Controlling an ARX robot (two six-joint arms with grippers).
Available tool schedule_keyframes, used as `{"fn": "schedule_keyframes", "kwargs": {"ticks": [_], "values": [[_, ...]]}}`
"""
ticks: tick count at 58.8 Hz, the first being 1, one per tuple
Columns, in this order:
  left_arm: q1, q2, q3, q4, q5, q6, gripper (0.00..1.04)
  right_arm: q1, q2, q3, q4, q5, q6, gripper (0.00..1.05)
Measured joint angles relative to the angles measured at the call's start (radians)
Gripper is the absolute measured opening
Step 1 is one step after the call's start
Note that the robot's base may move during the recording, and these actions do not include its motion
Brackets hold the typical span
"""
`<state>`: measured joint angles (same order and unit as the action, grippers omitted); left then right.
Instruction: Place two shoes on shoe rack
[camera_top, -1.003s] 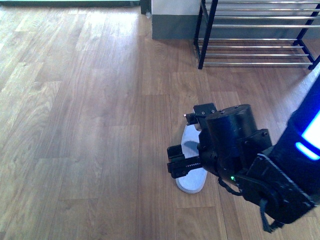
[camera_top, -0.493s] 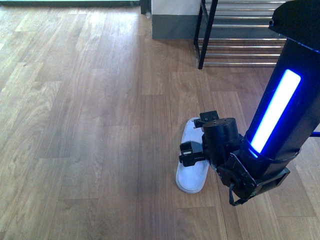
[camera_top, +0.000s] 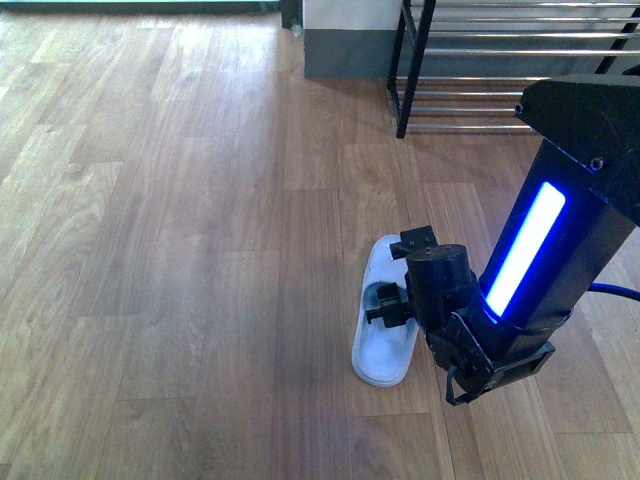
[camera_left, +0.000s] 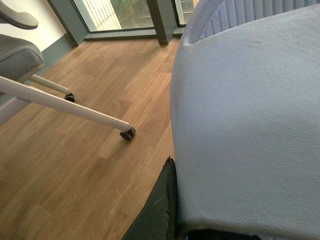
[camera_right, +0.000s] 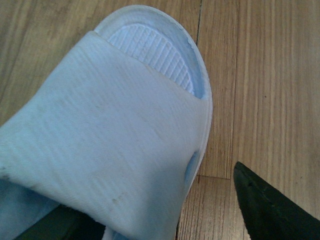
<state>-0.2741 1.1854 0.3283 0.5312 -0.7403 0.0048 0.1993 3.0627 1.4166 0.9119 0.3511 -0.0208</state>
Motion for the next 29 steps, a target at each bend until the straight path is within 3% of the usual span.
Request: {"fn": "schedule_keyframes", "kwargs": {"ticks": [14, 22, 29], "values": [[0.000, 0.000, 0.000, 0.000, 0.000, 0.000, 0.02, 0.002, 0.007, 0.000, 0.008, 0.053, 0.021, 0.29], [0.000, 0.000, 0.000, 0.000, 0.000, 0.000, 0.02, 0.003, 0.007, -0.002, 0.033, 0.084, 0.024, 0.03], [0.000, 0.000, 0.000, 0.000, 0.000, 0.000, 0.02, -0.002, -0.014, -0.033, 0.050, 0.055, 0.016, 0.02]]}}
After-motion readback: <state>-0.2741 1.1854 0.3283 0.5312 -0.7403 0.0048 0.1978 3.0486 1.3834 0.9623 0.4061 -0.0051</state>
